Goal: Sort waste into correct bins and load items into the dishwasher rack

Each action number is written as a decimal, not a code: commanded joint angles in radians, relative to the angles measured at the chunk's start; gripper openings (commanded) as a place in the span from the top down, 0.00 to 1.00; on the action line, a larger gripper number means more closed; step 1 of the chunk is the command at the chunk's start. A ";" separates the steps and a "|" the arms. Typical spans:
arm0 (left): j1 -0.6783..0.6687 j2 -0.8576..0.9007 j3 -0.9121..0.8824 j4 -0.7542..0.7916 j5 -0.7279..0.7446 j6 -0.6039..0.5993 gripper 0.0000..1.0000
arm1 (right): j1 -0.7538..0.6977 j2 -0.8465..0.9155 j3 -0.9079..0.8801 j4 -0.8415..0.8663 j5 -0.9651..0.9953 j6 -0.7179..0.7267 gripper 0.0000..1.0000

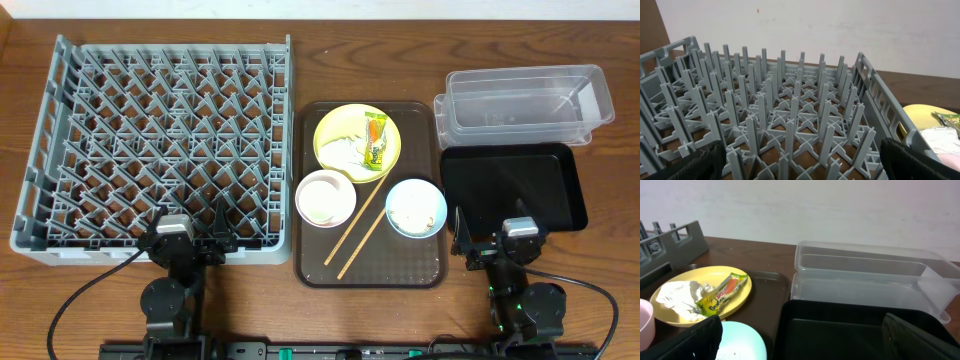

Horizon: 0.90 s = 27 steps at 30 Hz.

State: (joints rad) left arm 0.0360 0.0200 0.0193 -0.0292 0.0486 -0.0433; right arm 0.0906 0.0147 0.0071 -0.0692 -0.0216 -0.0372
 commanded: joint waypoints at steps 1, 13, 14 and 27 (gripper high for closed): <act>-0.005 0.004 -0.015 -0.038 -0.009 0.017 0.00 | -0.005 0.000 -0.002 -0.003 0.010 -0.008 0.01; -0.005 0.065 0.011 -0.046 -0.008 -0.074 0.00 | -0.005 0.033 0.023 -0.003 0.018 0.067 0.01; -0.005 0.083 0.026 -0.049 -0.008 -0.074 0.00 | -0.005 0.046 0.032 -0.002 0.018 0.067 0.01; -0.005 0.441 0.459 -0.447 -0.008 -0.074 0.00 | -0.005 0.557 0.415 -0.066 -0.078 0.070 0.01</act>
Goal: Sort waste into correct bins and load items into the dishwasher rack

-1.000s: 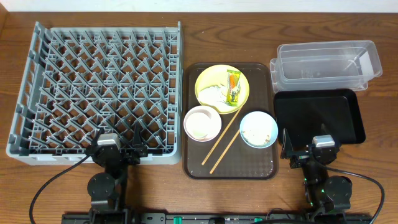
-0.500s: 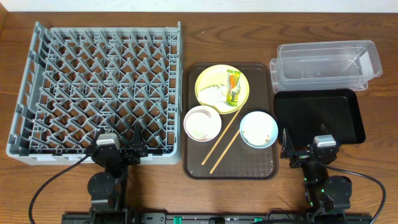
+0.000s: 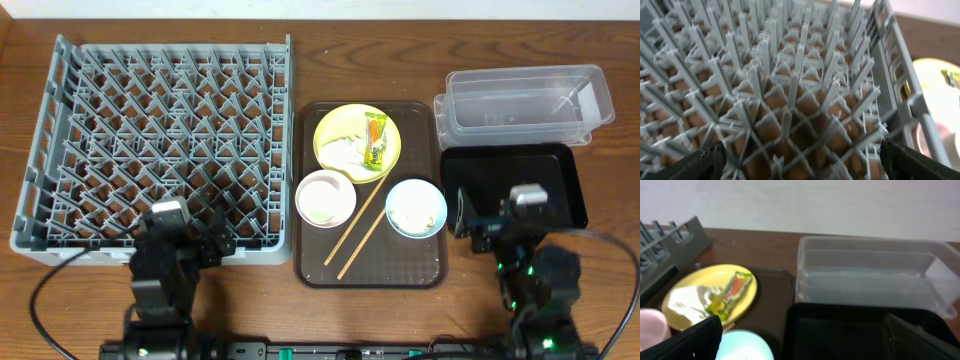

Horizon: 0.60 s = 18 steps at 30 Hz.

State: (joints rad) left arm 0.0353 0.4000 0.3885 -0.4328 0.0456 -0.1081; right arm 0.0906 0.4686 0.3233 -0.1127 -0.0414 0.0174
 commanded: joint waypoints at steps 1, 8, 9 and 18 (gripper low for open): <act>-0.004 0.099 0.134 -0.091 -0.005 -0.009 0.00 | -0.005 0.163 0.152 -0.052 -0.077 0.015 0.01; -0.004 0.340 0.389 -0.349 -0.004 -0.010 0.00 | -0.005 0.539 0.536 -0.328 -0.156 0.011 0.01; -0.004 0.365 0.418 -0.377 -0.002 -0.010 0.00 | -0.004 0.581 0.585 -0.371 -0.159 0.011 0.01; -0.004 0.501 0.538 -0.510 -0.002 -0.010 0.00 | 0.015 0.916 0.982 -0.805 -0.159 -0.056 0.01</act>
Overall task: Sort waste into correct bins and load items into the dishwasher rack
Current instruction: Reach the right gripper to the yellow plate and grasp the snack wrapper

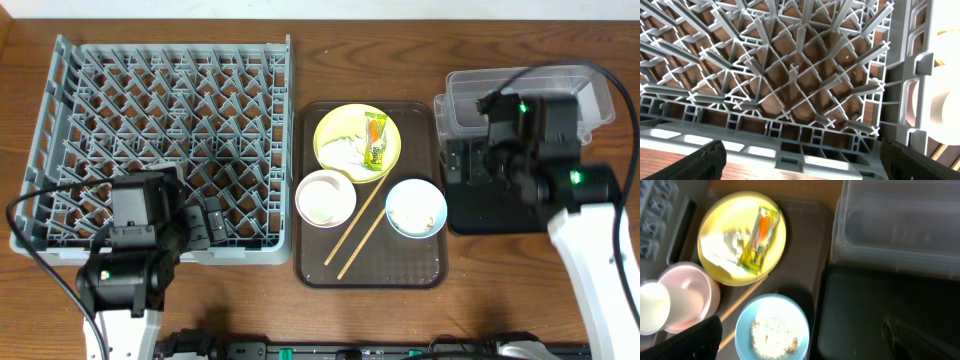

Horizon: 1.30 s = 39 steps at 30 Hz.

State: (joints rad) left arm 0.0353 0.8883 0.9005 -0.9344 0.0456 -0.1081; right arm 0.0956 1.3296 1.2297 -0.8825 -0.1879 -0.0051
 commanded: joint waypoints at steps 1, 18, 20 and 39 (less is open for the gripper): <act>-0.004 0.013 0.026 -0.008 -0.002 -0.010 0.00 | 0.010 0.074 0.089 -0.028 -0.027 -0.021 0.01; -0.004 0.012 0.026 -0.007 -0.002 -0.010 0.00 | 0.238 0.357 0.092 0.357 0.098 0.214 0.24; -0.004 0.012 0.026 -0.007 -0.002 -0.010 0.00 | 0.267 0.409 0.092 0.365 0.156 0.266 0.24; -0.004 0.013 0.026 -0.007 -0.002 -0.010 0.00 | 0.362 0.716 0.092 0.465 0.288 0.439 0.50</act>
State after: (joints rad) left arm 0.0353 0.9016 0.9005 -0.9386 0.0456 -0.1081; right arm 0.4446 2.0247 1.3087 -0.4286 0.0738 0.3927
